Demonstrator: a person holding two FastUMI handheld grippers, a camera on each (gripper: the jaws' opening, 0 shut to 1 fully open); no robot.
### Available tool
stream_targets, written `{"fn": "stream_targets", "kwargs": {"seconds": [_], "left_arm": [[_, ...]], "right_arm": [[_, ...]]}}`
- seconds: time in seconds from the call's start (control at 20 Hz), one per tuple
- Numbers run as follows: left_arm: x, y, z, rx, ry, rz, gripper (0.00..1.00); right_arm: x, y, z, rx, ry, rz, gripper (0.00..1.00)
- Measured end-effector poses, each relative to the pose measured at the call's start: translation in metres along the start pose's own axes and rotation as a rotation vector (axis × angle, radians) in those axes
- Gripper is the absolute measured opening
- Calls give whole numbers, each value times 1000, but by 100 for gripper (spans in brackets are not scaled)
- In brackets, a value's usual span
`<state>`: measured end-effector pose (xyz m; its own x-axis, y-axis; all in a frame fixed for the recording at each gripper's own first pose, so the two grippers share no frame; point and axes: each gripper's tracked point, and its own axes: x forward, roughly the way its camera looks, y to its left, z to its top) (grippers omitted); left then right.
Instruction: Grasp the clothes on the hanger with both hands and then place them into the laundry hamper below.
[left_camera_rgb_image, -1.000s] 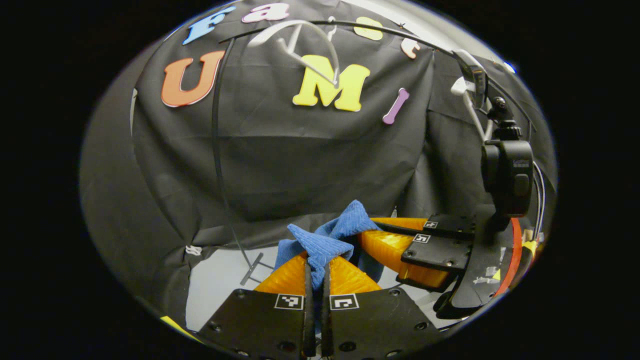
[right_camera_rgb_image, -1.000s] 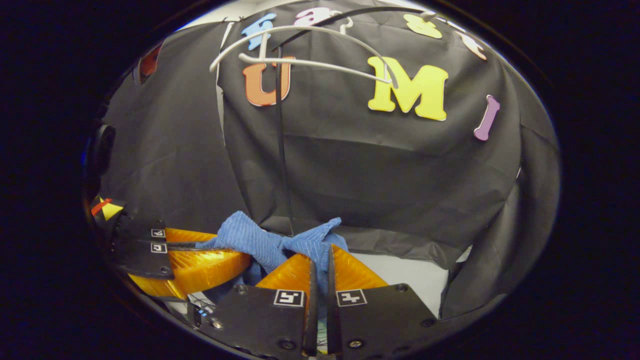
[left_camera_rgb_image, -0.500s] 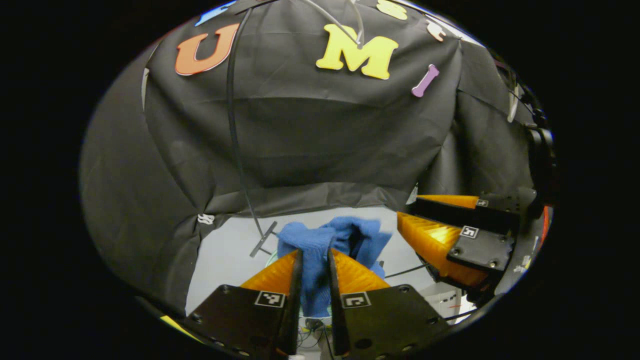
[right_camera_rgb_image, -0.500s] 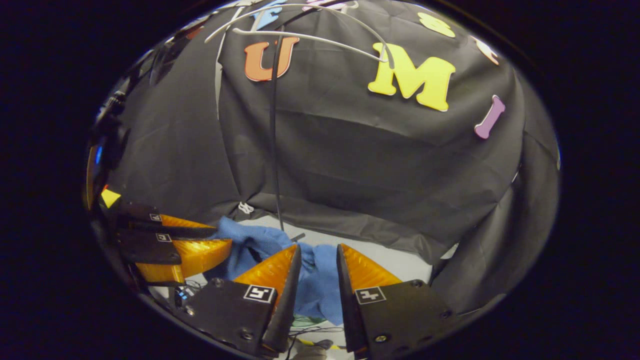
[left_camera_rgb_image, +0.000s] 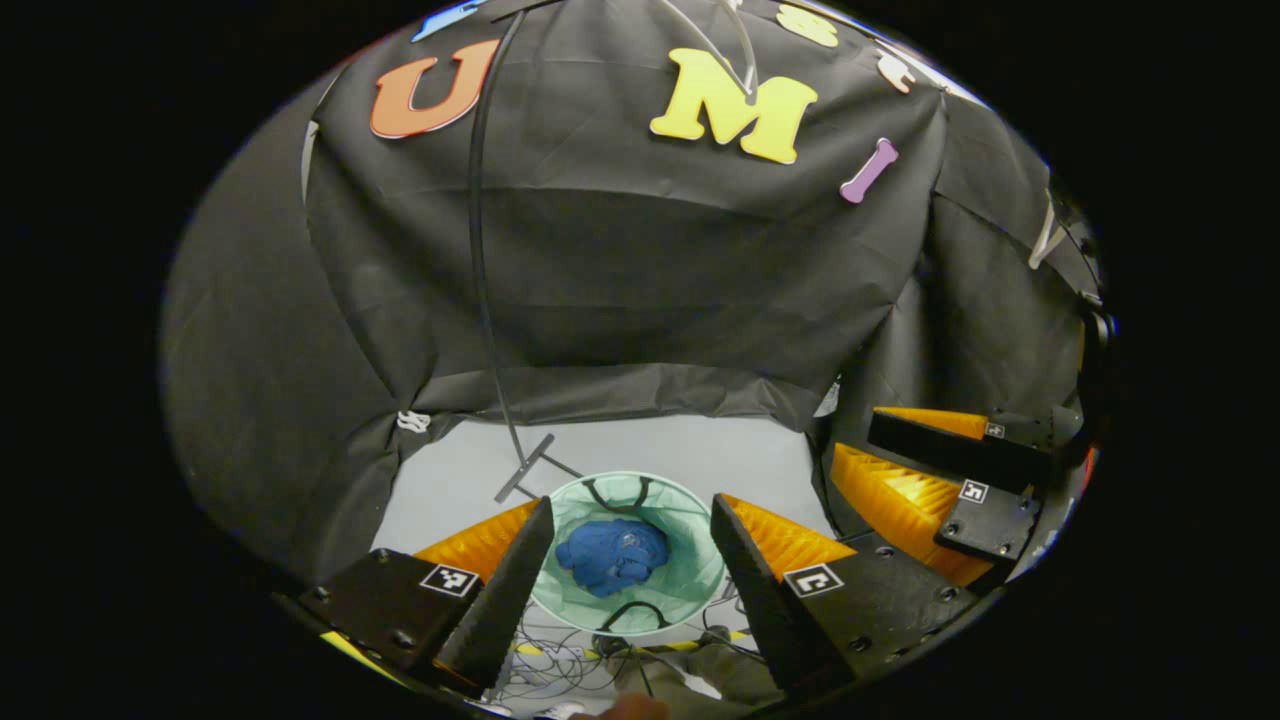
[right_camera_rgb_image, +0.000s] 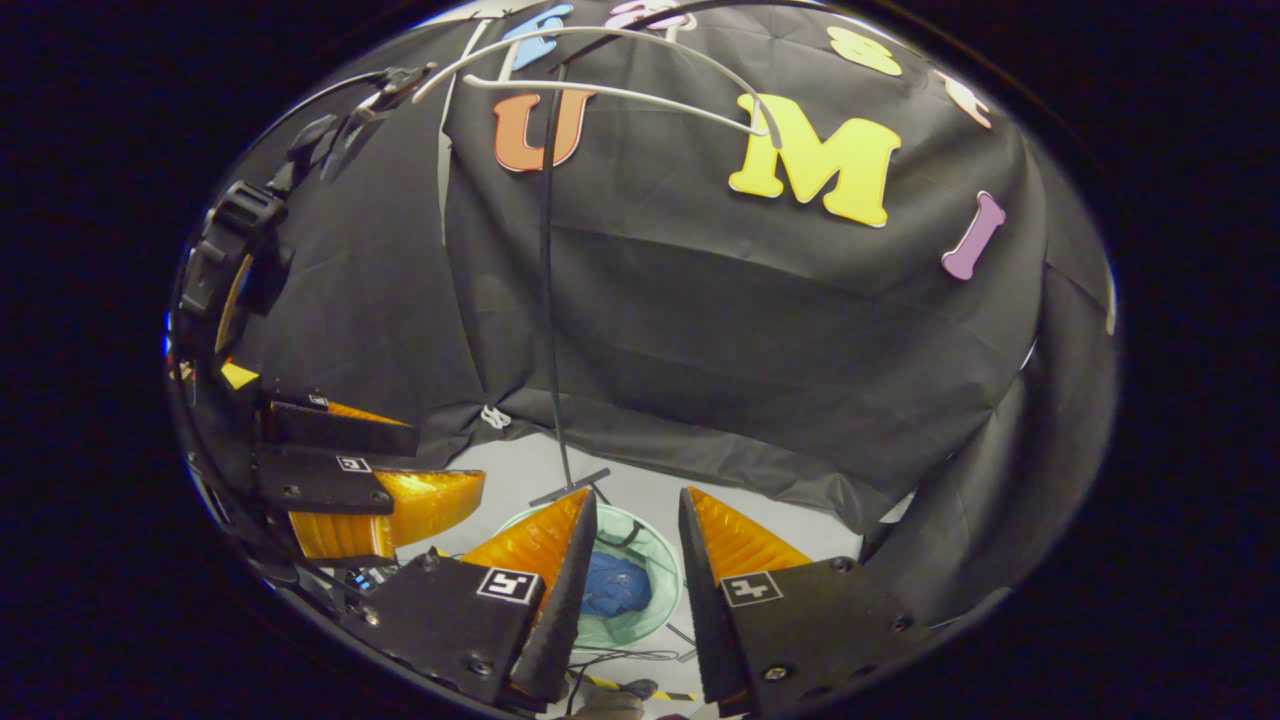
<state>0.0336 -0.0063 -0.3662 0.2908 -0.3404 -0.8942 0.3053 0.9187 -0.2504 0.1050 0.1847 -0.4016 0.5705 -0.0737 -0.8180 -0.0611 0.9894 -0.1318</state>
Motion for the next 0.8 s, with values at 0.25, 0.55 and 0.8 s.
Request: {"fn": "stream_targets", "kwargs": {"seconds": [0.25, 0.55, 0.8], "left_arm": [[-15, -8, 2, -32, -15, 32, 97], [-42, -21, 11, -27, -83, 74, 97], [-61, -38, 18, -36, -149, 80, 97]], "right_arm": [[-21, -9, -10, 23, -24, 27, 70], [-51, -22, -31, 3, -56, 50, 81], [-71, -34, -70, -19, -35, 52, 82]]}}
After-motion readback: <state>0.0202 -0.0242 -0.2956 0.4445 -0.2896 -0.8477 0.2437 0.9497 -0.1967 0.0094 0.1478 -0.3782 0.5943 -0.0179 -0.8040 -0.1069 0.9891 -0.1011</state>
